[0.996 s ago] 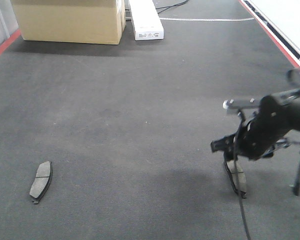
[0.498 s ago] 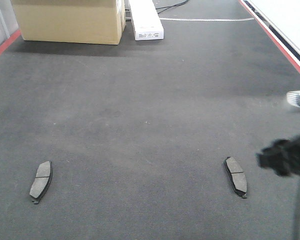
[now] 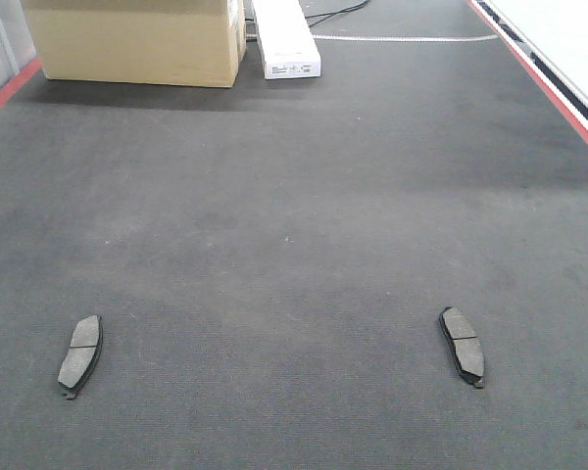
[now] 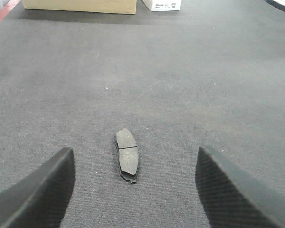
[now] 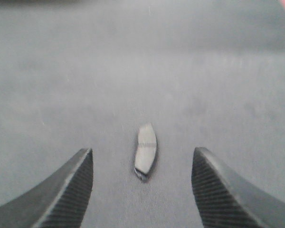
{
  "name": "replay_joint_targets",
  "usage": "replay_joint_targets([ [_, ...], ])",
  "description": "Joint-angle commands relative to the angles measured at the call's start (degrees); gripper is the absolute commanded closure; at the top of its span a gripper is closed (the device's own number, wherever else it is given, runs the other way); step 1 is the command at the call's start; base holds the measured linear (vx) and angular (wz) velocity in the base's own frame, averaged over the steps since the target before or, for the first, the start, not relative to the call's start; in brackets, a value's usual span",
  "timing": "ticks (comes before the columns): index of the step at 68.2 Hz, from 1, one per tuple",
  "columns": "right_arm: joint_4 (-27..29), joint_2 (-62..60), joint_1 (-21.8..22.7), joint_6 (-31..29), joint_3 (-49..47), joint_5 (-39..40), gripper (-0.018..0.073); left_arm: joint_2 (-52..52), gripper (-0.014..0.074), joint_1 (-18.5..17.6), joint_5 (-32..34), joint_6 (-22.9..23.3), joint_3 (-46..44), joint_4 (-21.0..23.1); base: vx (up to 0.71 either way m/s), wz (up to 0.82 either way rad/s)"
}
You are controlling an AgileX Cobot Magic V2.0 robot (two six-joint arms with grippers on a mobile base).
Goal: Move and align brake pads A on conveyor
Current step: 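Raise the open right gripper away from the second brake pad, then back the base away from the conveyor and turn toward the aisle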
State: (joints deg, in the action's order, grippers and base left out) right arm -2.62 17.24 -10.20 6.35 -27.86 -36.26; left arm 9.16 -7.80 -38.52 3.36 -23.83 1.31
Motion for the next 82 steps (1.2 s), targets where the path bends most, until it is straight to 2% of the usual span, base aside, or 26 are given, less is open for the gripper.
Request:
replay_joint_targets([
  [1, -0.1, -4.3, 0.4, -0.5, 0.1, 3.7, 0.012, 0.7, 0.0084, -0.2, 3.7, 0.1, -1.4, 0.3, 0.0, 0.0],
  [14, -0.4, -8.0, 0.4, -0.5, 0.9, 3.9, 0.012, 0.7, 0.0084, -0.2, 3.7, 0.1, -1.4, 0.3, 0.0, 0.0],
  [82, -0.4, -7.6, 0.4, -0.5, 0.9, 3.7, 0.012, 0.7, 0.0084, -0.2, 3.6, 0.1, -1.4, 0.3, -0.01, 0.0],
])
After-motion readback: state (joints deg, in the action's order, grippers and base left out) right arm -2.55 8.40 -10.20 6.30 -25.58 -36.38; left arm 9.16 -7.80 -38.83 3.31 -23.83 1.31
